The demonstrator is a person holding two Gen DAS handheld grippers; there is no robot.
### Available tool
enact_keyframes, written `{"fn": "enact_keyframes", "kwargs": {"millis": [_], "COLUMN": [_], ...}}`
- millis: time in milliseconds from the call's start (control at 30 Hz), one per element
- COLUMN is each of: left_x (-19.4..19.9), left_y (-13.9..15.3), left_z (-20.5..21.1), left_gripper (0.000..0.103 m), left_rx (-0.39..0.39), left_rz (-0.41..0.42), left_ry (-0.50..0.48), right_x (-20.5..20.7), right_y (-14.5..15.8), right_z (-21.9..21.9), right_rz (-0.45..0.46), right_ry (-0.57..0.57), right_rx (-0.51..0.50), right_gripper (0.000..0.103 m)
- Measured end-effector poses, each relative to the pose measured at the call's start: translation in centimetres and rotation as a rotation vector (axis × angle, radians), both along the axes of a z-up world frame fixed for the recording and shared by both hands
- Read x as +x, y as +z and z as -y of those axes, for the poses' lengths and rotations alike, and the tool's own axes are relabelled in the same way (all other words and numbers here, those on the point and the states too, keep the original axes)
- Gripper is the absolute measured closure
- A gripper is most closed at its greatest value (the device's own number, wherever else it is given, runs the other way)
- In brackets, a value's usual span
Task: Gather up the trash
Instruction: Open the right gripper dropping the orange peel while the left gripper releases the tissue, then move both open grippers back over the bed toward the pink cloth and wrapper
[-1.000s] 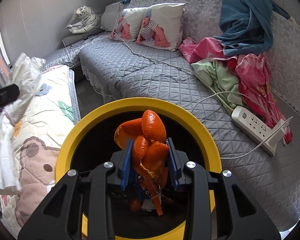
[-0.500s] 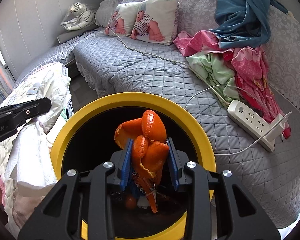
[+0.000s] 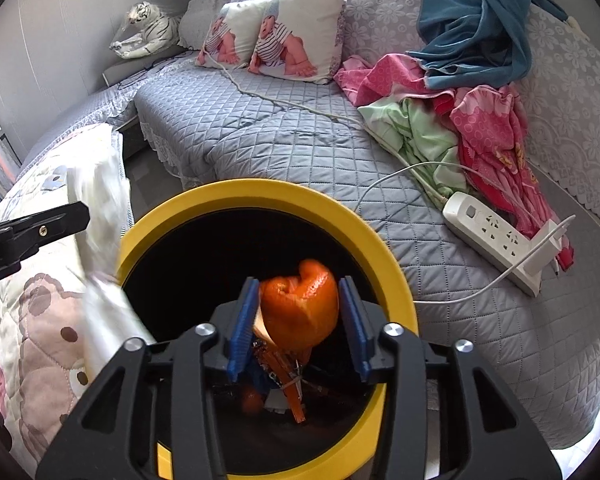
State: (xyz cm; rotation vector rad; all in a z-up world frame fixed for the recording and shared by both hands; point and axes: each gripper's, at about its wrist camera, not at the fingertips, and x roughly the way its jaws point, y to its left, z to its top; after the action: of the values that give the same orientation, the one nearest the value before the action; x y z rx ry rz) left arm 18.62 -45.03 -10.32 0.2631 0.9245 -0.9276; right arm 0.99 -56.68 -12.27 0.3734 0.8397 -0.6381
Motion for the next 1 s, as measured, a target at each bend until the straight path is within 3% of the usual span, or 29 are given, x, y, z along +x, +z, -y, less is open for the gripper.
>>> {"fn": "enact_keyframes", "kwargs": {"millis": [333, 467, 733, 833, 1000], "left_x": [1.9, 3.2, 6.3, 6.9, 7.5], "left_y": [1.9, 3.3, 5.0, 5.6, 5.4], "left_z": [-3.7, -7.0, -19.3, -25.2, -33.6], "left_gripper": [0.061, 0.061, 0.061, 0.061, 0.060], "left_rx": [-0.034, -0.045, -0.087, -0.070, -0.034], "left_rz": [0.006, 0.053, 0.088, 0.137, 0.148], "left_ry": [0.068, 0.104, 0.238, 0.301, 0.397], "right_x": [-1.5, -1.8, -0.2, 0.9, 2.8], "right_y": [2.0, 3.2, 5.4, 5.4, 4.6], "right_z": [-0.3, -1.9, -10.0, -14.4, -22.3], "right_rz": [0.048, 0.086, 0.221, 0.253, 0.264], "right_ry": [-0.025, 0.020, 0.283, 0.424, 0.661], "right_rx": [-0.019, -0.035, -0.053, -0.038, -0.005], "right_gripper": [0.057, 0.057, 0.057, 0.056, 0.053]}}
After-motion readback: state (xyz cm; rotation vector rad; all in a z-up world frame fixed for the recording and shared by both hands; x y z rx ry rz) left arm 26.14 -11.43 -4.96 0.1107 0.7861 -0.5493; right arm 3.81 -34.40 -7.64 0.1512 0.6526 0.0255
